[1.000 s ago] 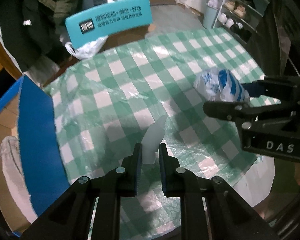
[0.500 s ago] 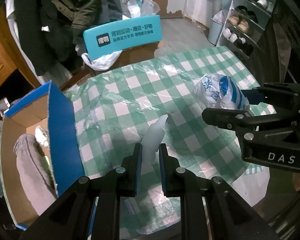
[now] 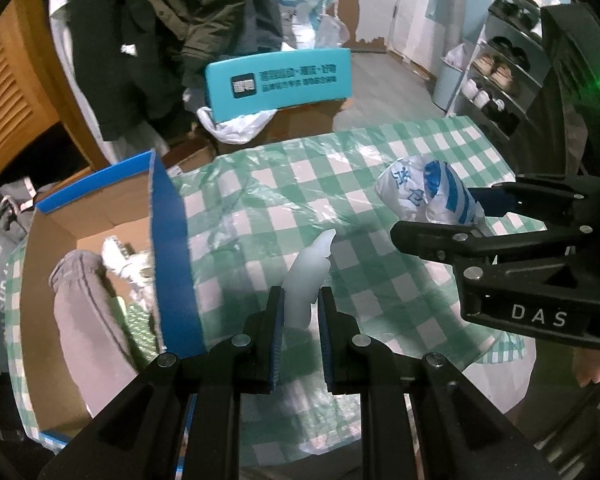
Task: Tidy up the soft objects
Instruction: 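Carry the white item with the left tool while the right tool carries the bag over the box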
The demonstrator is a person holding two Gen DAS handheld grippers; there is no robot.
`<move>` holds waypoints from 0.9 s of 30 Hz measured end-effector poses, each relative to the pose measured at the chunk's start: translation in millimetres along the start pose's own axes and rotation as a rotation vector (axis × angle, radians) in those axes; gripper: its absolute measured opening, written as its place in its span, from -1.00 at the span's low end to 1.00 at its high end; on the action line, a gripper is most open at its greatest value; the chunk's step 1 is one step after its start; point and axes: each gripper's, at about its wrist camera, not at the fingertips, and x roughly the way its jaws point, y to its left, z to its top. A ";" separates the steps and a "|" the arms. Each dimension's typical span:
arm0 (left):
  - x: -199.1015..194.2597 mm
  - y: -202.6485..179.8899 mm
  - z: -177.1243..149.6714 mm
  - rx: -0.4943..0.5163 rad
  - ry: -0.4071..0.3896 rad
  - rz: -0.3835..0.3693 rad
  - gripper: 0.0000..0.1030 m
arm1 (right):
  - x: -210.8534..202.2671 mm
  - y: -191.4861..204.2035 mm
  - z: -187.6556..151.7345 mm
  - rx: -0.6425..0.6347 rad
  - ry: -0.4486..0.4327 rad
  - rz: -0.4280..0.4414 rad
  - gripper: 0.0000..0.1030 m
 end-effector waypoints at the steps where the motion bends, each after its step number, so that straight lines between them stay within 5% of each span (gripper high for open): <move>1: -1.8 3.0 -0.5 -0.005 -0.004 0.002 -0.68 | 0.0 3.8 1.7 -0.004 -0.001 0.002 0.00; 27: -30.3 99.3 -27.0 -0.170 -0.057 0.075 -0.68 | 19.8 107.0 43.4 -0.133 -0.013 0.080 0.00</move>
